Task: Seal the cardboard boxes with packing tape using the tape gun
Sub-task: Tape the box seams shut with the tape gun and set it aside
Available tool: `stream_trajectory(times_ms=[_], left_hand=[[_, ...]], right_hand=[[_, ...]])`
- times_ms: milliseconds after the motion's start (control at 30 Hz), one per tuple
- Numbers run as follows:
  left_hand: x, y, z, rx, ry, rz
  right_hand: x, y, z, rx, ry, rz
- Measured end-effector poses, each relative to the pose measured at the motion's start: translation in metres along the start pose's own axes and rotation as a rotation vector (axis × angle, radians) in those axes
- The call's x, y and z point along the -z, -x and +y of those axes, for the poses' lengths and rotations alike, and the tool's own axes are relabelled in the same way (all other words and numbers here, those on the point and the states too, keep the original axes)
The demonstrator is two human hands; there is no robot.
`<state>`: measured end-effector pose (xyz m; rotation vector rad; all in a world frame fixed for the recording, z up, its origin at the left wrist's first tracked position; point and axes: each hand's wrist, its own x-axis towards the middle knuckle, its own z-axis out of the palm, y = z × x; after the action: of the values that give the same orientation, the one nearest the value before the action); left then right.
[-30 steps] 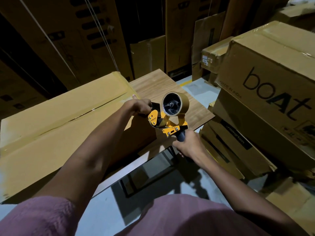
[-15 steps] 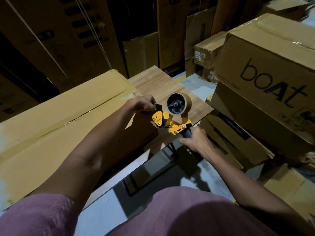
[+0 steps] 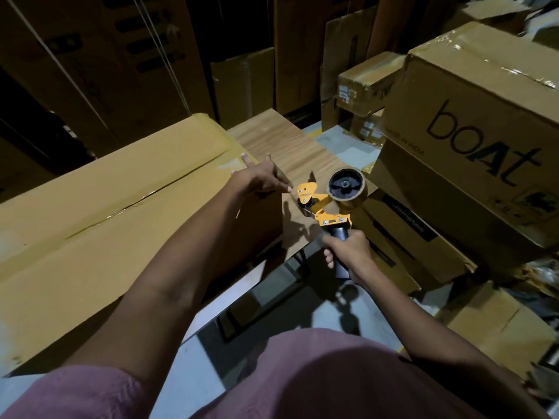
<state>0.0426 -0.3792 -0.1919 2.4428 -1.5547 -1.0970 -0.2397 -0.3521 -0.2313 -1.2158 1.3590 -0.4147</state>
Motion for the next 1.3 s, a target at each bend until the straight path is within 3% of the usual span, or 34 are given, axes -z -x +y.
stream_trajectory(times_ms=[167, 400, 600, 833, 1000, 1133, 1233, 1300], left_hand=[[0.002, 0.028, 0.022, 0.008, -0.049, 0.096], [-0.004, 0.033, 0.026, 0.042, 0.079, 0.207], [-0.013, 0.025, 0.021, 0.096, 0.295, 0.469], [-0.025, 0.018, 0.036, 0.311, 0.303, 0.746], [-0.035, 0.014, 0.041, 0.384, 0.248, 0.896], [-0.039, 0.018, 0.046, 0.441, 0.258, 0.952], [-0.036, 0.016, 0.046, 0.492, 0.235, 0.912], [-0.033, 0.014, 0.044, 0.515, 0.194, 0.886]], right_hand=[[-0.008, -0.003, 0.001, -0.055, -0.200, 0.048], [-0.030, -0.041, -0.029, -0.166, -0.385, -0.093], [-0.051, -0.134, -0.021, -0.188, -0.154, -0.144], [-0.051, -0.182, -0.045, -0.225, -0.045, -0.154], [-0.048, -0.205, -0.045, -0.254, 0.059, -0.263], [-0.050, -0.221, -0.047, -0.213, 0.230, -0.387], [-0.078, -0.278, -0.014, -0.162, 0.415, -0.476], [-0.082, -0.260, -0.039, -0.149, 0.464, -0.488]])
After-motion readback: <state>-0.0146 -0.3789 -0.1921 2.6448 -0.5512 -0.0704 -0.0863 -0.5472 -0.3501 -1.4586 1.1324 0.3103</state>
